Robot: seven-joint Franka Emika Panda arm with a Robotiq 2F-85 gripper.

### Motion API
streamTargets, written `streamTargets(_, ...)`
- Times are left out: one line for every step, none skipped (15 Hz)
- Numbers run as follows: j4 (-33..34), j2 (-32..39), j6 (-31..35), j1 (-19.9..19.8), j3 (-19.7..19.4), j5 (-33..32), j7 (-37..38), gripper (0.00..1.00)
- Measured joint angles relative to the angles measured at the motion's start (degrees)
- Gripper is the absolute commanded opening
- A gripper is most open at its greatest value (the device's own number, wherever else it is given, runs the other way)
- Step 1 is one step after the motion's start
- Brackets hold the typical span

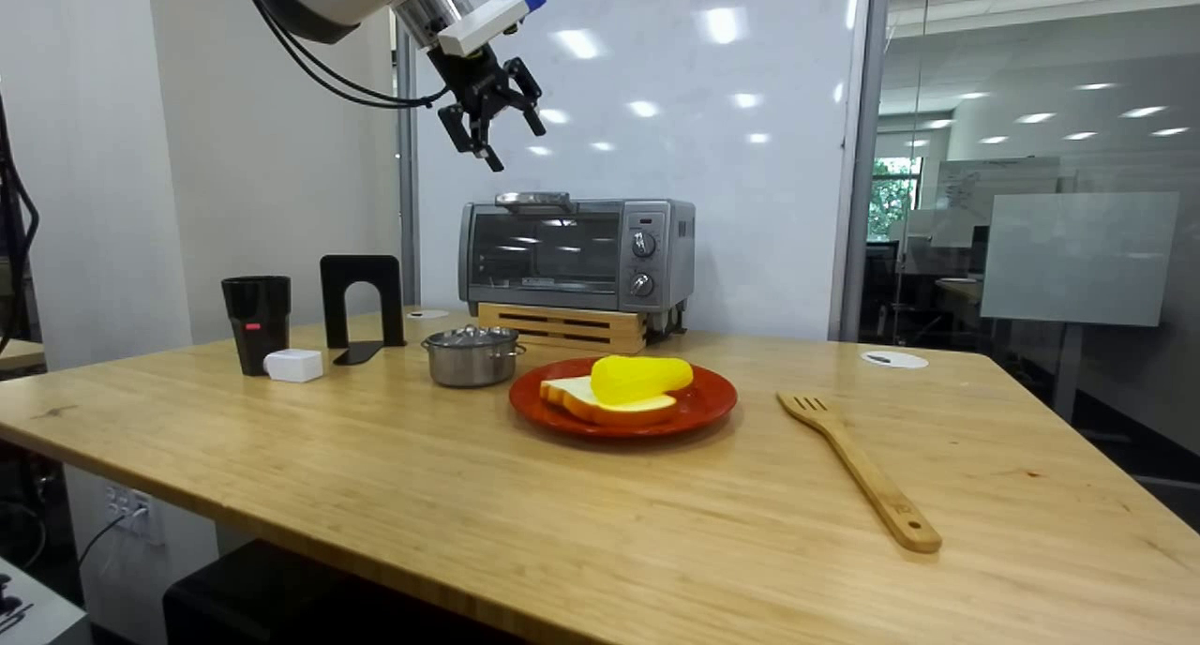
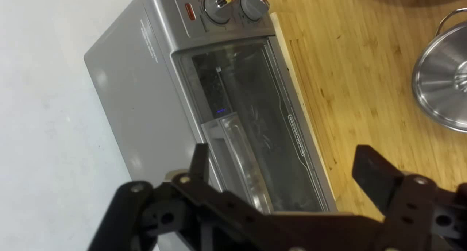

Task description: Place the corn toy in the oven then close it

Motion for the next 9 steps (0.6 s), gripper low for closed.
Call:
streamTargets(0.0,0.0,0.0,0.0,0.0,0.0,0.0,1.00)
streamTargets(0.0,0.0,0.0,0.0,0.0,0.0,0.0,1.00)
streamTargets(0.0,0.0,0.0,0.0,0.0,0.0,0.0,1.00)
streamTargets(0.0,0.0,0.0,0.0,0.0,0.0,0.0,1.00)
streamTargets(0.0,0.0,0.0,0.0,0.0,0.0,0.0,1.00)
streamTargets(0.0,0.0,0.1,0.0,0.0,0.0,-0.1,1.00)
streamTargets(0.0,0.1,0.1,0.0,0.0,0.0,-0.2,1.00)
streamTargets(0.0,0.2,0.3,0.0,0.0,0.0,-0.5,1.00)
streamTargets(0.0,0.4,0.5,0.0,0.0,0.1,-0.7,1.00)
